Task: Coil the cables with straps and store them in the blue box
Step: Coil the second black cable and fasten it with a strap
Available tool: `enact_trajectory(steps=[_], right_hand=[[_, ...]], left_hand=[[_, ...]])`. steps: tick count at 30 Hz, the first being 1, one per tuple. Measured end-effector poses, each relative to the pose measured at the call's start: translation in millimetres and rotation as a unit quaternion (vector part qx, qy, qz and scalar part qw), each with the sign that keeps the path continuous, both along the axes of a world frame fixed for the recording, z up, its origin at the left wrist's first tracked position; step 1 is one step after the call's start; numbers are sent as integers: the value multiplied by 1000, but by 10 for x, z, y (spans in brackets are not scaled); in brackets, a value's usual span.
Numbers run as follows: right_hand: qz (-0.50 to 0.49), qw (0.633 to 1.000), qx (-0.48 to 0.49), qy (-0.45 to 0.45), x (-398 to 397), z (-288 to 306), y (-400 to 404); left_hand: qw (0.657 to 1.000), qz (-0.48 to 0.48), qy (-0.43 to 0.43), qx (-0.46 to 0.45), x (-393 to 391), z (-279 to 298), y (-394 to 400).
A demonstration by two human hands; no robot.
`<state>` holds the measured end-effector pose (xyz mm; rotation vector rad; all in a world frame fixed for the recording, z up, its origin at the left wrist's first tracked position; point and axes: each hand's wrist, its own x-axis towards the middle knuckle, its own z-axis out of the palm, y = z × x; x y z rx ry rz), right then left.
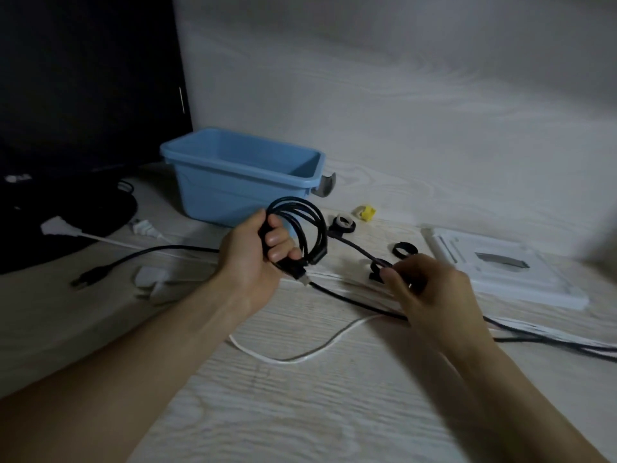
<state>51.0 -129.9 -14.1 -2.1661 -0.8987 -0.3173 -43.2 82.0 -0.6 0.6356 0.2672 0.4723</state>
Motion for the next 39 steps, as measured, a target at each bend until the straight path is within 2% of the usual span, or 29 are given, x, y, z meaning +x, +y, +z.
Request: enact_trajectory(steps=[3,7,10,12,13,16,18,21,24,28,31,33,36,38,39], right_hand=[[11,999,-30,-33,-128,-58,69],[127,978,-110,-126,-381,-176,288],[186,959,-126,-173,-462,-213,363],[207,954,-118,-182,-504,-212,370],[215,953,-110,-183,-519,-201,369],[224,957,-59,-177,-533,-130,348],[222,961,-20,-164,-525,-72,325],[207,968,42,-137,-447,4,272],[186,976,90,-69,-288,65,176],[176,976,116,-44,-146,70,58],[154,980,120,-46,-92,85,11],[143,982,117,-41,-62,85,1],[129,984,114,-37,-47,73,3],[124,986,109,-27,-46,69,-1],[124,986,109,-18,-40,66,-9]], left_hand=[[999,25,-12,-20,12,28,-13],[999,29,-29,9,-23,85,-83],[994,44,-45,86,-13,76,-155],[977,70,-43,197,6,20,-202],[956,85,-29,279,11,-28,-215],[850,56,0,523,-31,-165,-252],[804,2,16,595,-66,-235,-271],[791,-73,41,606,-119,-216,-281],[750,-126,51,648,-182,-117,-288],[697,-132,53,703,-237,-24,-287],[676,-143,50,721,-261,-11,-246],[634,-130,58,760,-259,-31,-219],[531,-77,109,837,-248,-30,-215],[500,-48,135,854,-240,-23,-200],[503,-33,137,853,-242,-11,-189]])
